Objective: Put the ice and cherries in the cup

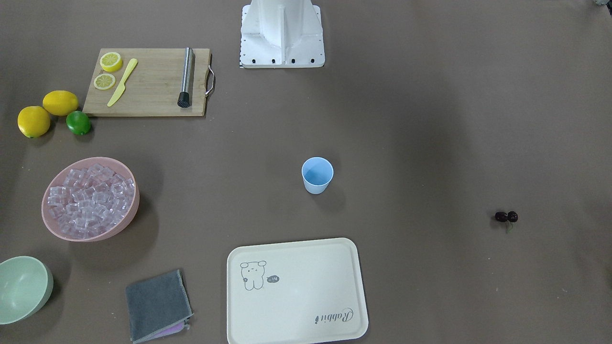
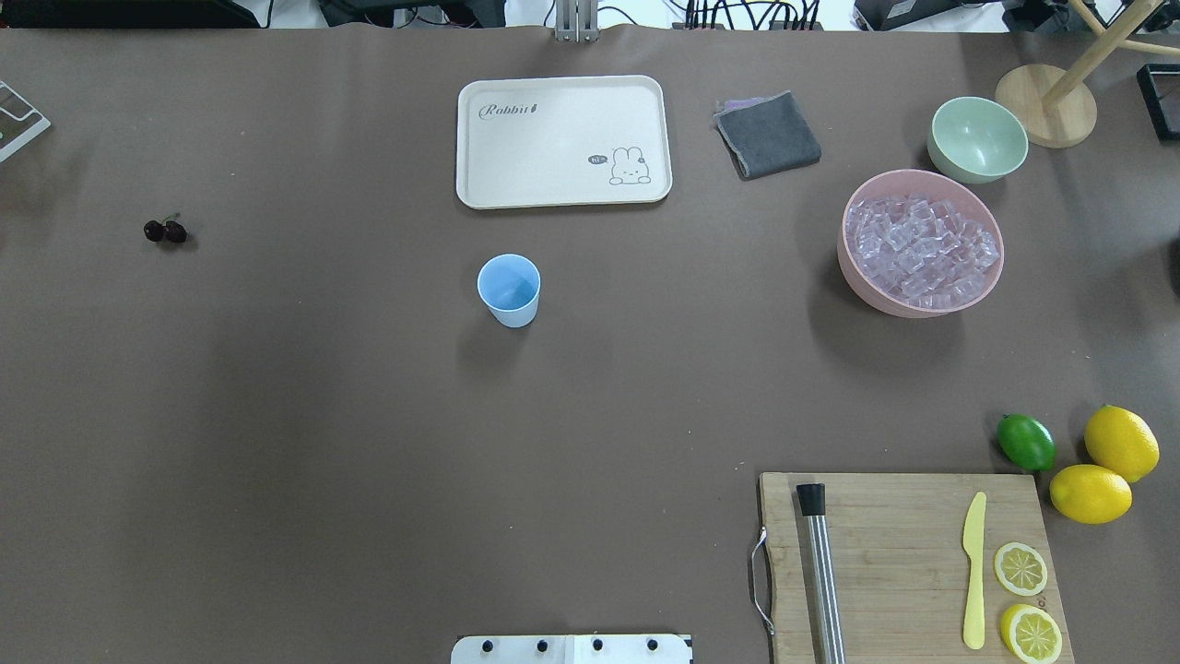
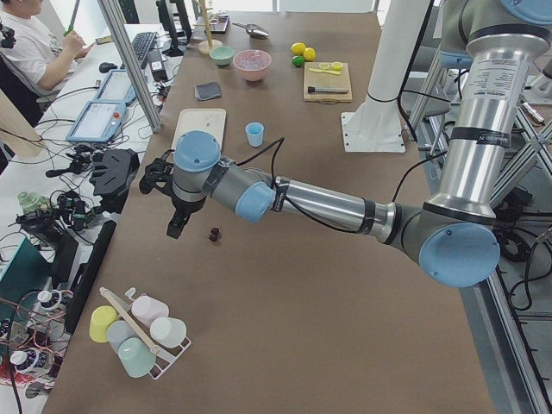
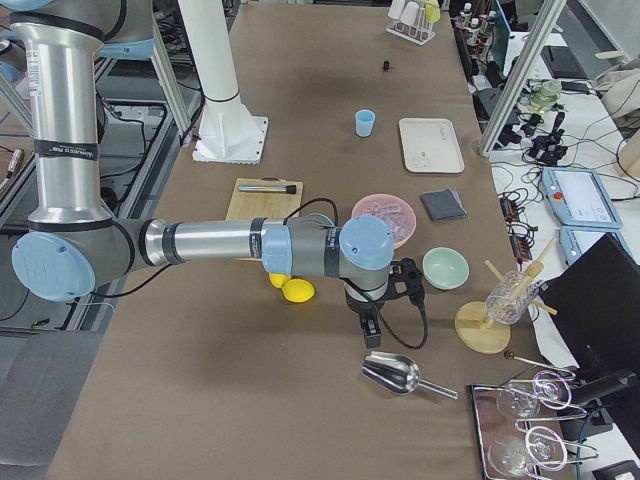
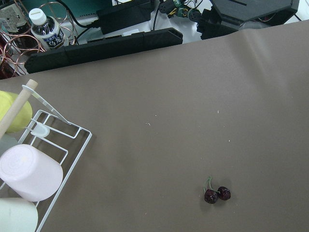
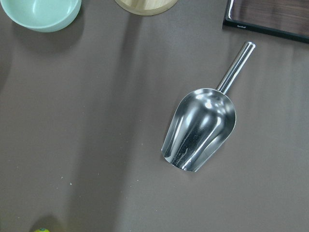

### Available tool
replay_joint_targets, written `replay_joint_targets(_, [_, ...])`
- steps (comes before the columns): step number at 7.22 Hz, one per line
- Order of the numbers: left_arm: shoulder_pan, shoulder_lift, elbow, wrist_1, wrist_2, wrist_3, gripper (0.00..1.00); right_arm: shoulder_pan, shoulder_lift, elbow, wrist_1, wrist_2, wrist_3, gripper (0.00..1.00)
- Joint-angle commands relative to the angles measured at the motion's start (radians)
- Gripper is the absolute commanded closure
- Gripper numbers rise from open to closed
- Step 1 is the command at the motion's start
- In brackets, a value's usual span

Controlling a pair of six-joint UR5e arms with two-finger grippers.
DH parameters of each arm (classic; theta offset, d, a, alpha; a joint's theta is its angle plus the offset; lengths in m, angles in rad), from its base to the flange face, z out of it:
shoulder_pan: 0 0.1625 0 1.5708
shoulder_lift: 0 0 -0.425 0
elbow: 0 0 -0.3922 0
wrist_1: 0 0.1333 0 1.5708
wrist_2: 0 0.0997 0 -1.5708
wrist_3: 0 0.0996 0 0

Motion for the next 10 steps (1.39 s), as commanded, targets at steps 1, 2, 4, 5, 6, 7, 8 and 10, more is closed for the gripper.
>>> replay_joint_targets(1, [-0.001, 0.045, -0.023, -0.034, -0.011, -0.001, 0.03, 0.012, -0.009, 0.014, -0.001, 0.003, 0.001, 0.01])
replay_joint_targets(2, [0.002, 0.042, -0.021, -0.033, -0.005, -0.001, 0.03, 0.014, -0.015, 0.013, -0.001, 0.003, -0.004, 0.01])
replay_joint_targets(4, [0.011, 0.051, -0.008, -0.027, -0.018, 0.001, 0.03, 0.014, -0.020, 0.007, -0.001, 0.005, 0.007, 0.01])
replay_joint_targets(5, [0.013, 0.042, -0.004, 0.036, -0.053, 0.002, 0.04, 0.014, -0.030, 0.014, -0.001, 0.011, 0.009, 0.01])
replay_joint_targets(6, [0.016, 0.036, -0.016, 0.064, -0.057, 0.004, 0.05, 0.014, -0.032, 0.011, -0.001, 0.021, 0.009, 0.01])
replay_joint_targets(7, [0.019, 0.038, -0.025, 0.071, -0.058, 0.004, 0.08, 0.014, -0.032, 0.011, -0.001, 0.023, 0.009, 0.01])
replay_joint_targets(8, [0.027, 0.025, -0.034, 0.122, -0.054, 0.005, 0.08, 0.014, -0.035, 0.031, -0.003, 0.025, 0.010, 0.01])
replay_joint_targets(10, [0.016, 0.019, -0.047, 0.159, -0.048, 0.076, 0.05, 0.014, -0.029, 0.034, -0.003, 0.023, 0.010, 0.01])
